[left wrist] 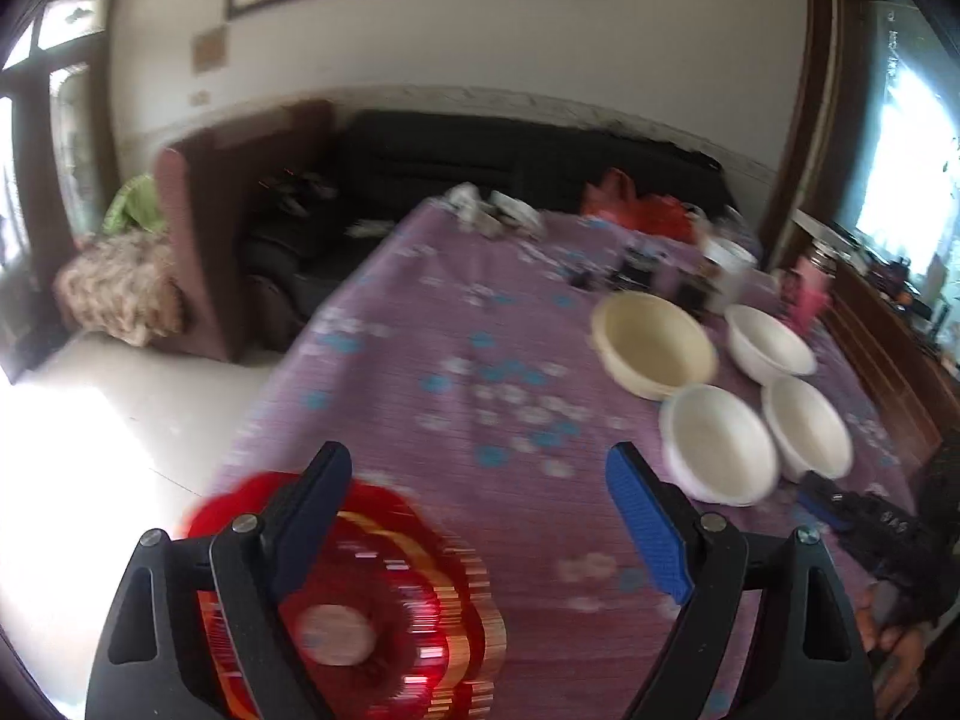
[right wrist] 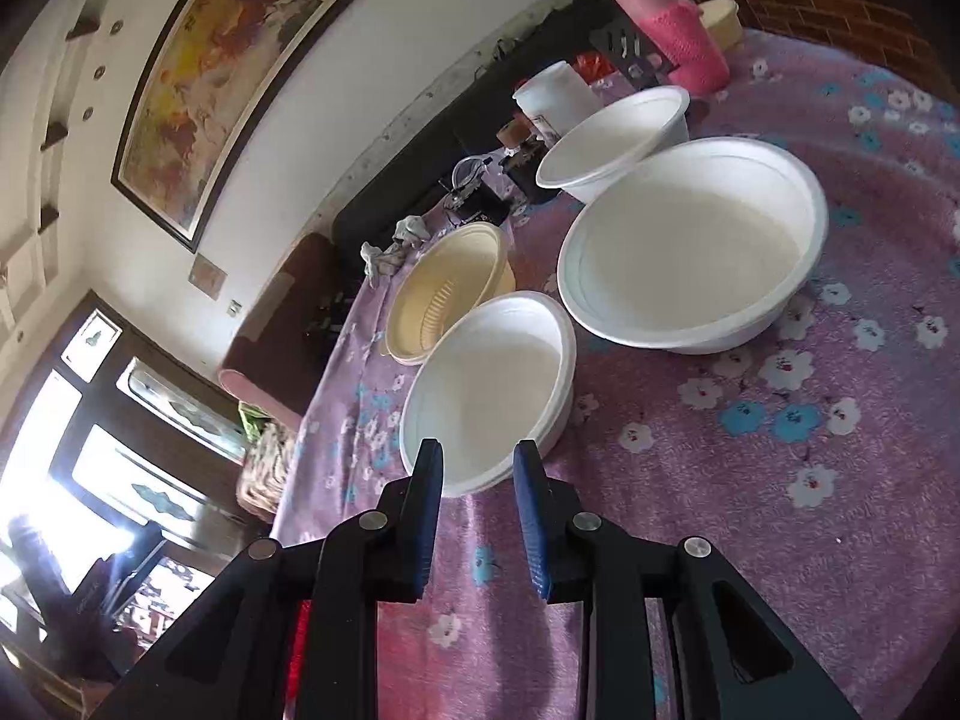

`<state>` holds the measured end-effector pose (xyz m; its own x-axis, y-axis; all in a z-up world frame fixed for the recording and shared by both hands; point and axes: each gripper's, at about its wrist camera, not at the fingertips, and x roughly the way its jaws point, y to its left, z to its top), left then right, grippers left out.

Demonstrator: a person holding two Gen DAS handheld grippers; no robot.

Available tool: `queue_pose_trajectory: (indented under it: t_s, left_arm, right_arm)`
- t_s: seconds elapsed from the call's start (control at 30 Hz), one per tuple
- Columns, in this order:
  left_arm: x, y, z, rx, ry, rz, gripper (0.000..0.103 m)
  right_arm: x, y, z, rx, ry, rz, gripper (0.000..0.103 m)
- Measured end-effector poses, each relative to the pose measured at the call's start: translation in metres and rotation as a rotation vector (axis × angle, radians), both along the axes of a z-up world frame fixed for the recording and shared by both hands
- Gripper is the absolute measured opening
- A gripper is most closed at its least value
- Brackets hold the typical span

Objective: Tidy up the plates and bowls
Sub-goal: 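Move both tools to the rim of a white foam bowl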

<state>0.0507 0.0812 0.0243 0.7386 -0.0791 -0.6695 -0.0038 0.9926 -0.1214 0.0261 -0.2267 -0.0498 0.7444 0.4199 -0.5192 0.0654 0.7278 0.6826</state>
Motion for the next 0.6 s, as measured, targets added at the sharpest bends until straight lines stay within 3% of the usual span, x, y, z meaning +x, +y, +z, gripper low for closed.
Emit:
queue_pose_trajectory:
  t_s: [0.3,0.4,0.6]
  left_arm:
    - [0.071,-0.070,-0.043,-0.125,0.172,0.005,0.086]
    - [0.090,-0.078,-0.056,-0.171,0.248,-0.010,0.086]
    - [0.115,-0.092,-0.066,-0.220,0.320,-0.070,0.086]
  right_arm:
    - [0.019,-0.024,-0.006,0.113,0.010,-0.015,0.032]
    - [0.025,-0.027,-0.012,0.146,0.022,-0.010,0.032]
    - [0.031,-0.033,-0.021,0.192,0.008,-0.007,0.035]
